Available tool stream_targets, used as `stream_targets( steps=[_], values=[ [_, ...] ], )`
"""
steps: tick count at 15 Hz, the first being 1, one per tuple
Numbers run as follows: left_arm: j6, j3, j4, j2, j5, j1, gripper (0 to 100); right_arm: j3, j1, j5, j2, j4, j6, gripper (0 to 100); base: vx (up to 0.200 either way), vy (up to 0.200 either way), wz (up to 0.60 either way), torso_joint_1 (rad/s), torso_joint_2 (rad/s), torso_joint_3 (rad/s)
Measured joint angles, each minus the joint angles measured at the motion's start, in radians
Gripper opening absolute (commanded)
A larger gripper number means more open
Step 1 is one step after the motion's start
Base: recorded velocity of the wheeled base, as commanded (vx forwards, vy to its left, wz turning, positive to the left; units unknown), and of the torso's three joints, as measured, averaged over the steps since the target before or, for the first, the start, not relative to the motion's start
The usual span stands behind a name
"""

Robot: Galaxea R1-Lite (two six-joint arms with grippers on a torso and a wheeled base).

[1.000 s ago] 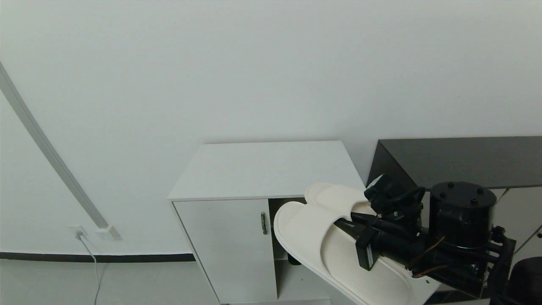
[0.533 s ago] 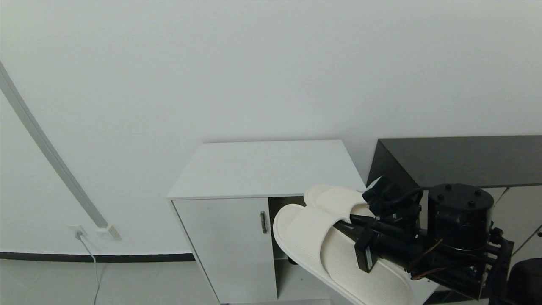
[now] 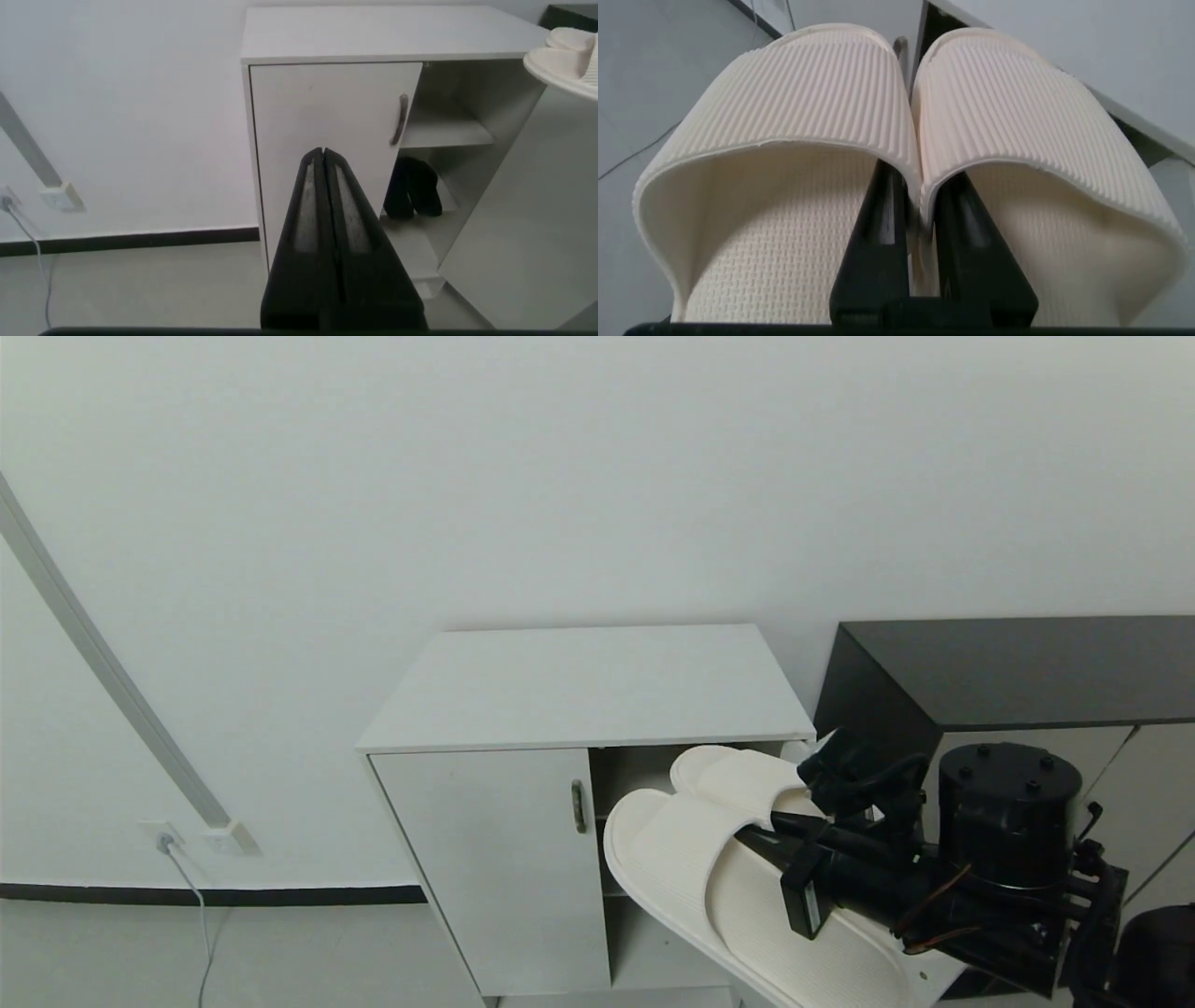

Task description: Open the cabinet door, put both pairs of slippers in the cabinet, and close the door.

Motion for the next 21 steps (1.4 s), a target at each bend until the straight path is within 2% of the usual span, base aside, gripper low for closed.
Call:
stream_targets(
  steps=[21],
  values=[
    [0.0,0.0,0.0,0.0,0.0,0.0,0,0.007,0.003,0.0,0.015,0.0,0.0,0,0.0,0.0,0.0,-0.192,0.5,0.306]
  ],
)
